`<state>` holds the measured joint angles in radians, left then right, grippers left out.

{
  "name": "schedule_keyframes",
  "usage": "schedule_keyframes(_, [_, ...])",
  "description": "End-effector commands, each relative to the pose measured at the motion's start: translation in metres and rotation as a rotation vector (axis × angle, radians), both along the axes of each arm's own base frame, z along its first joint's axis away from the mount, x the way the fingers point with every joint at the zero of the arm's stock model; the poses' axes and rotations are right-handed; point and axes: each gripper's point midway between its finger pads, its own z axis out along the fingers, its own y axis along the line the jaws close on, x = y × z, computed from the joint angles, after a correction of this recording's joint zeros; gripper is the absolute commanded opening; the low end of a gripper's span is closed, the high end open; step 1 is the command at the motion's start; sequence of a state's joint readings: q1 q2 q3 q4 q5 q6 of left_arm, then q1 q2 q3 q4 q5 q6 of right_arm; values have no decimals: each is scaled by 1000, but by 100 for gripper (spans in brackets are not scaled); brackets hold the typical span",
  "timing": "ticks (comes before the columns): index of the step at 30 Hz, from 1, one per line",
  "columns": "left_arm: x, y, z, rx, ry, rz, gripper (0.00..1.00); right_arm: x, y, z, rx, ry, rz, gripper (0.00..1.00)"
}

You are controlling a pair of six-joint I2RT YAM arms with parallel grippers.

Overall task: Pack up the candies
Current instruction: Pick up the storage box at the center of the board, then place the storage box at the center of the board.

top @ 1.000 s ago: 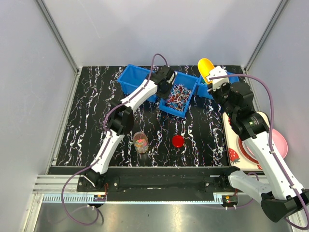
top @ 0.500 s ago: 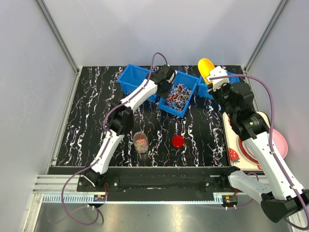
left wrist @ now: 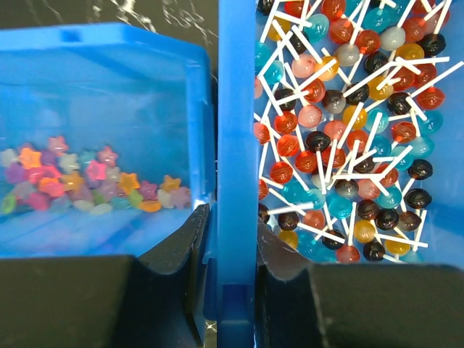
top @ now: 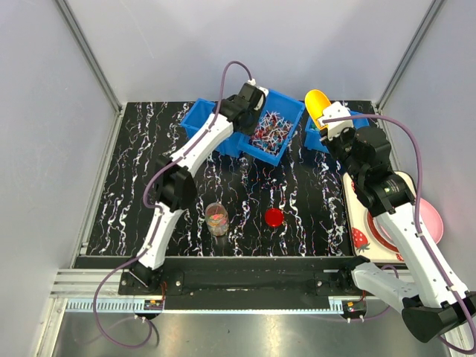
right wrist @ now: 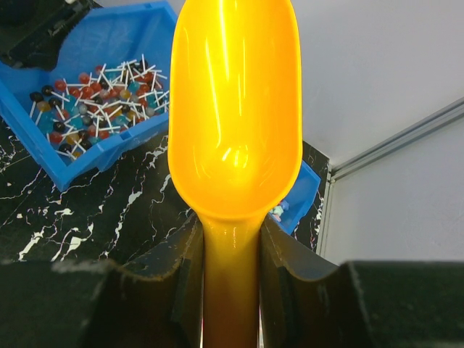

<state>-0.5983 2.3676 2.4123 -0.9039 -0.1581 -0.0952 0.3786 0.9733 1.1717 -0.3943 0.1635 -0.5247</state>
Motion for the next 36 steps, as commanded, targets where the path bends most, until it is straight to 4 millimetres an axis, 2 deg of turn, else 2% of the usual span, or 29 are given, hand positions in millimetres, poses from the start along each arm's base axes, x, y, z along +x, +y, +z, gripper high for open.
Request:
schedule_keyframes(1, [22,12,110,-159,-237,71,0,-2,0,22,44,-61,3,0])
schedule_keyframes(3, [22,24,125,-172,-257,96,0,-3,-1,23,44,-64,0,0])
schedule_keyframes(5, [23,45,145,-188,-281,134,0,-4,-2,24,44,-66,0,0])
schedule_keyframes(7, [27,72,151,-187,-285,181,0,-5,-2,24,44,-66,0,0])
schedule_keyframes(8, [24,84,166,-196,-306,198,0,-4,-2,24,44,-66,0,0])
schedule_keyframes(9, [27,104,165,-189,-299,230,0,-4,-1,24,43,-63,2,0])
schedule_keyframes(10, [27,114,169,-192,-303,247,0,-4,-2,25,44,-66,2,0])
schedule_keyframes(11, [23,126,180,-199,-317,263,0,-4,0,25,45,-67,6,0])
schedule_keyframes(12, [24,143,177,-196,-307,291,0,-4,0,24,46,-63,9,0])
schedule_keyframes(19, [8,220,192,-190,-314,424,0,-3,3,26,51,-56,19,0])
schedule_keyframes(20, [5,229,191,-185,-310,441,0,-4,2,28,53,-58,20,0])
schedule_keyframes(21, [4,247,183,-172,-295,477,0,-4,3,28,52,-58,20,0])
schedule_keyframes(22, [-4,258,192,-176,-311,494,0,-5,3,27,52,-55,22,0])
schedule_keyframes(23, [-7,267,190,-175,-308,514,0,-5,3,28,53,-58,23,0])
schedule_keyframes(24, [-11,288,179,-162,-283,556,0,-5,3,28,53,-58,23,0])
schedule_keyframes(26, [-22,308,181,-167,-294,598,0,-6,4,28,52,-57,28,0])
schedule_keyframes(27, [-28,327,162,-147,-258,642,0,-6,4,27,51,-54,29,0])
schedule_keyframes(29, [-37,345,159,-144,-264,684,0,-6,4,28,51,-55,31,0])
schedule_keyframes(30, [-43,362,141,-125,-230,728,0,-7,5,28,52,-55,35,0])
schedule_keyframes(31, [-48,369,137,-127,-225,753,0,-7,5,27,53,-51,37,0])
schedule_keyframes(32, [-51,377,141,-137,-255,773,0,-7,6,27,53,-51,41,0])
schedule_keyframes(33, [-59,391,123,-123,-230,815,0,-8,6,28,54,-52,43,0])
schedule_keyframes(34, [-63,396,118,-127,-227,833,0,-9,6,28,54,-52,46,0])
schedule_keyframes(35, [-64,401,121,-136,-259,849,0,-9,6,28,55,-54,46,0])
schedule_keyframes(36, [-71,410,102,-130,-228,877,0,-10,6,28,55,-54,46,0])
